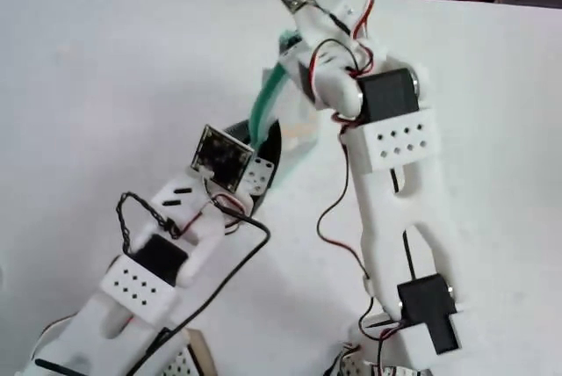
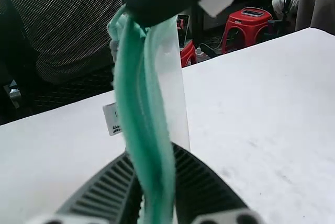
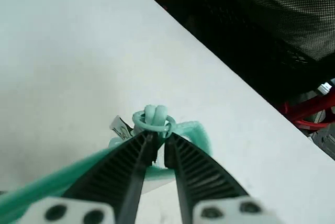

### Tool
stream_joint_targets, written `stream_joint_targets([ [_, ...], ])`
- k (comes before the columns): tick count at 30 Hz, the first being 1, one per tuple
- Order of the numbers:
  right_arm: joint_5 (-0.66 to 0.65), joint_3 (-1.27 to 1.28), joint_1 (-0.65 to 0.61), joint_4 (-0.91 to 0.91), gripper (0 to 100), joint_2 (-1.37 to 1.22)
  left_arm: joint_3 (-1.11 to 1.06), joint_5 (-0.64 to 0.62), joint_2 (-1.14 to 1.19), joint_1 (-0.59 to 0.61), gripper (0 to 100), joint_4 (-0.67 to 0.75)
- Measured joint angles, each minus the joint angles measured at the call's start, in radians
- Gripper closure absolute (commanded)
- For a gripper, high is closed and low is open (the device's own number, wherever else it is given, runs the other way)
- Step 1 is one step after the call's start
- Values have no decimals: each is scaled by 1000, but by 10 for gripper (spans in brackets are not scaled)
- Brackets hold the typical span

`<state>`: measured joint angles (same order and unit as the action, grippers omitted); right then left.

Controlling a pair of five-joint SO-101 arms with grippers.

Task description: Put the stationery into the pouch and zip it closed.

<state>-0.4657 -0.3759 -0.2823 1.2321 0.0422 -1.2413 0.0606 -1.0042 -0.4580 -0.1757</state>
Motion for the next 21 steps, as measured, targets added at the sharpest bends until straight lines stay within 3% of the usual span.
stream_joint_targets([
  [14,0,3,69,-218,980,-89,8,0,0,2,979,3],
  [21,0,3,71,-222,967,-94,8,0,0,2,979,3],
])
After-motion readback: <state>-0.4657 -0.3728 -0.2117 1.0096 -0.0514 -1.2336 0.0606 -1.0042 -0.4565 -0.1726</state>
